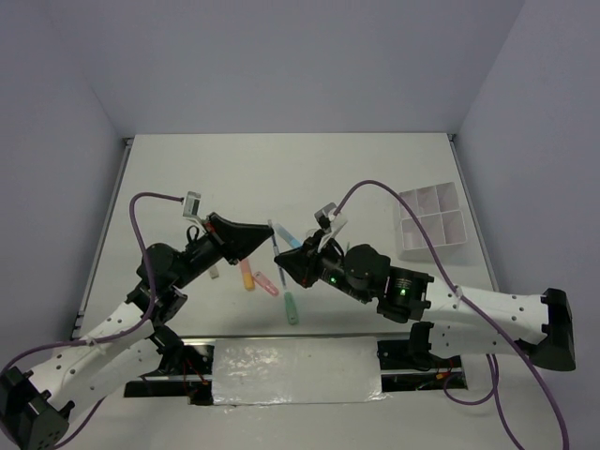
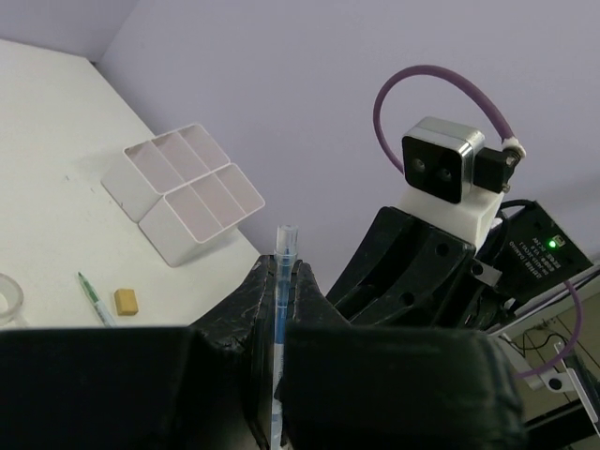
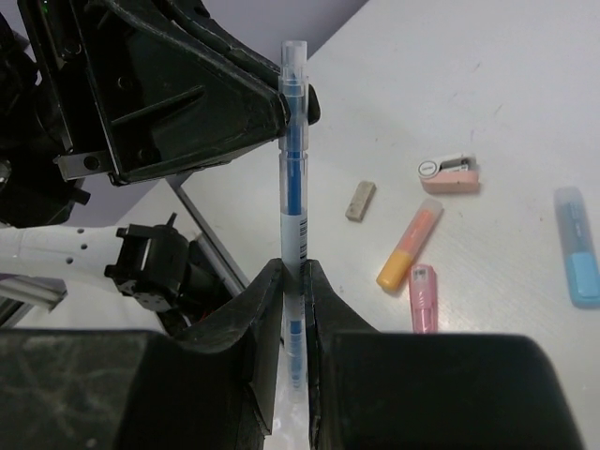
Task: Sort the stationery into containers
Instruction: Close the pen cap on the pen.
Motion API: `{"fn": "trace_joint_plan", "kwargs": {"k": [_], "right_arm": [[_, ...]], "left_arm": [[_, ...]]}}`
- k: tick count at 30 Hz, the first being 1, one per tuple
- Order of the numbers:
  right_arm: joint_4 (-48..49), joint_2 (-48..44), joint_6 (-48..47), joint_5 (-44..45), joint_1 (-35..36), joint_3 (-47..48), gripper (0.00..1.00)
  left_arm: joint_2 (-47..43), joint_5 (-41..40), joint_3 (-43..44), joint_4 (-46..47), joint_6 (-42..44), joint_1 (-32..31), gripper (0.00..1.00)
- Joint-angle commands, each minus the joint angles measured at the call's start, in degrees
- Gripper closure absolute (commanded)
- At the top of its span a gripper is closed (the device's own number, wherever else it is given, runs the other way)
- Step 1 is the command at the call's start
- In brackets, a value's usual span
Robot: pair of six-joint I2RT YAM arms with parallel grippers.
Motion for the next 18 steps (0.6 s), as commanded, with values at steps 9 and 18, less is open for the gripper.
{"fn": "trace_joint_plan", "kwargs": {"k": [9,18], "right_arm": [[12.63,2.96,-9.83,3.98,-0.67,3.85,1.0],[7.88,2.7,-11.07,0.02,-0.58,3.5,1.0]], "left_arm": [[-0.79,3.6,3.42,-2.62,2.61,-0.91,0.82],[-2.98,1.76,9.22,-11.67,12.19,-0.91,0.59]]}}
